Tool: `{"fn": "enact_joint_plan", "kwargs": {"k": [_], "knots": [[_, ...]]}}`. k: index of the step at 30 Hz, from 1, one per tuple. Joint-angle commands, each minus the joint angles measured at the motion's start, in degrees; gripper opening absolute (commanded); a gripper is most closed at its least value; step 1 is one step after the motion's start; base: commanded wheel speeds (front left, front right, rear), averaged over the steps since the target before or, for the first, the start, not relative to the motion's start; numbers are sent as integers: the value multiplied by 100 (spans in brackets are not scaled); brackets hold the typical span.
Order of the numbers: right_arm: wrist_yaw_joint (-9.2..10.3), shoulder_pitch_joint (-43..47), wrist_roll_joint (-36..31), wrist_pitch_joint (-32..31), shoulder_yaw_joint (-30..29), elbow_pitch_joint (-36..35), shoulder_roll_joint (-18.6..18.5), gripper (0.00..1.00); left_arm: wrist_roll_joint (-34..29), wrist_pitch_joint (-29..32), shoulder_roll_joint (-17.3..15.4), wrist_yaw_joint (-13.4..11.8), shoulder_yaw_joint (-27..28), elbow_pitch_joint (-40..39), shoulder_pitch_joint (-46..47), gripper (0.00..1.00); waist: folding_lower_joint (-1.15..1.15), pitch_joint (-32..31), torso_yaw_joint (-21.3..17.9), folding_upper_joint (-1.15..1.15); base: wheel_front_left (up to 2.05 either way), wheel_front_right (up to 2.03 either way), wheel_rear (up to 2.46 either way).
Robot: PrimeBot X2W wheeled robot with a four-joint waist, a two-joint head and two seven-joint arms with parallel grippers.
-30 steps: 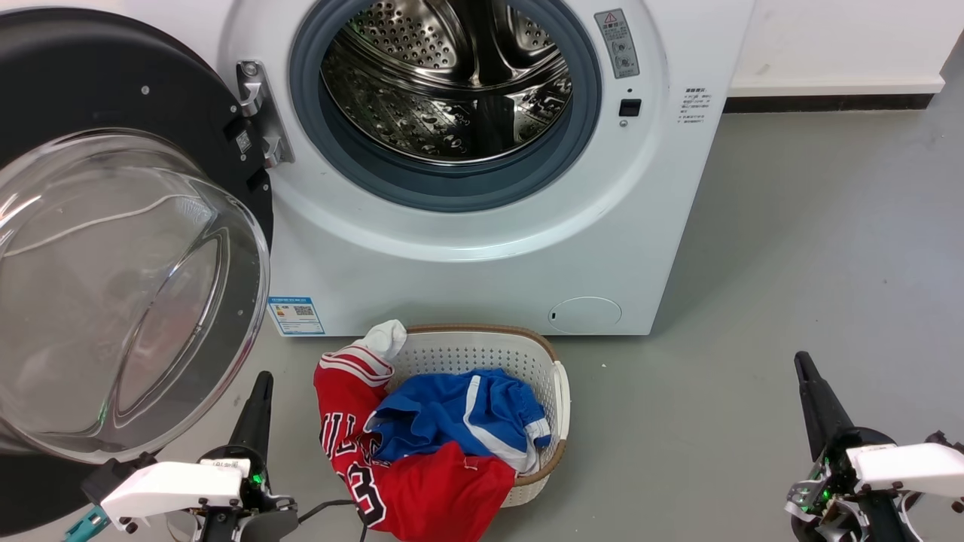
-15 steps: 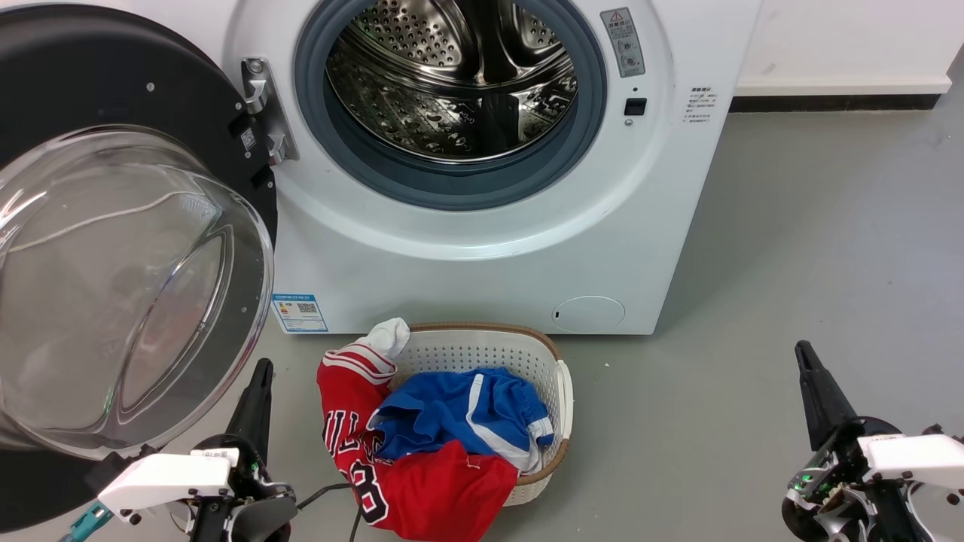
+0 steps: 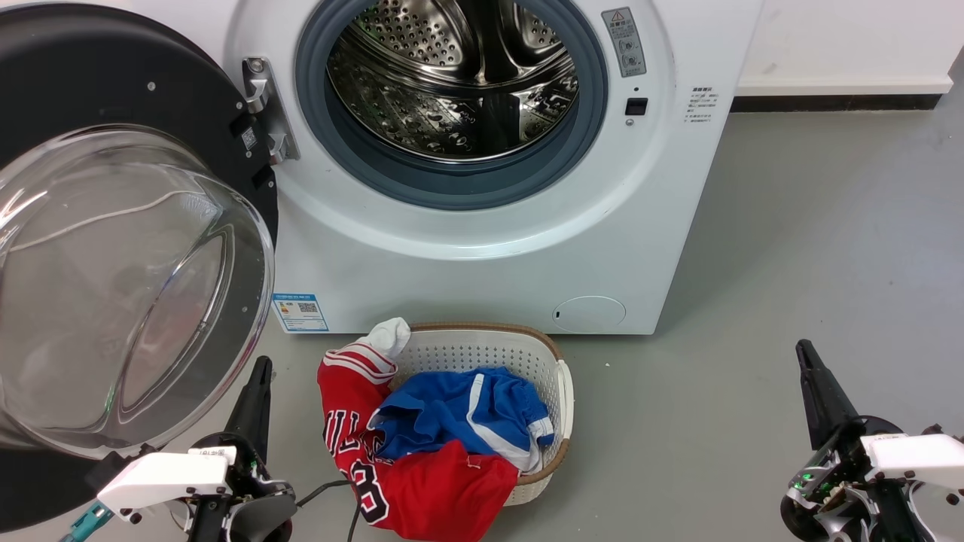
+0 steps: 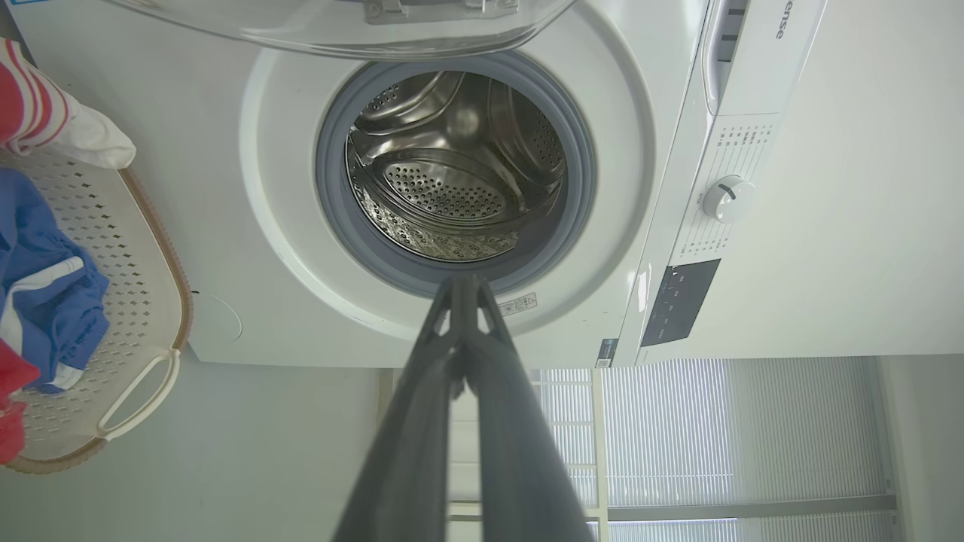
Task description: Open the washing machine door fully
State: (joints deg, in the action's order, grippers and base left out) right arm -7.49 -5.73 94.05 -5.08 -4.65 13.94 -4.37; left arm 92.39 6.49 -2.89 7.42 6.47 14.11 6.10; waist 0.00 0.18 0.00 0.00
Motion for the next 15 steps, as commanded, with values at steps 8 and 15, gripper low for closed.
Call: {"fn": "enact_joint_plan", "kwargs": {"k": [8,15], "knots": [[0,-79,-35,-33,-28,13,35,0,6,28,3,23,19,3,41,0,0,0,0,0,0,0,0],[0,-80,-48,-40,-41,14,44,0,4,28,3,23,19,3,41,0,0,0,0,0,0,0,0]]}}
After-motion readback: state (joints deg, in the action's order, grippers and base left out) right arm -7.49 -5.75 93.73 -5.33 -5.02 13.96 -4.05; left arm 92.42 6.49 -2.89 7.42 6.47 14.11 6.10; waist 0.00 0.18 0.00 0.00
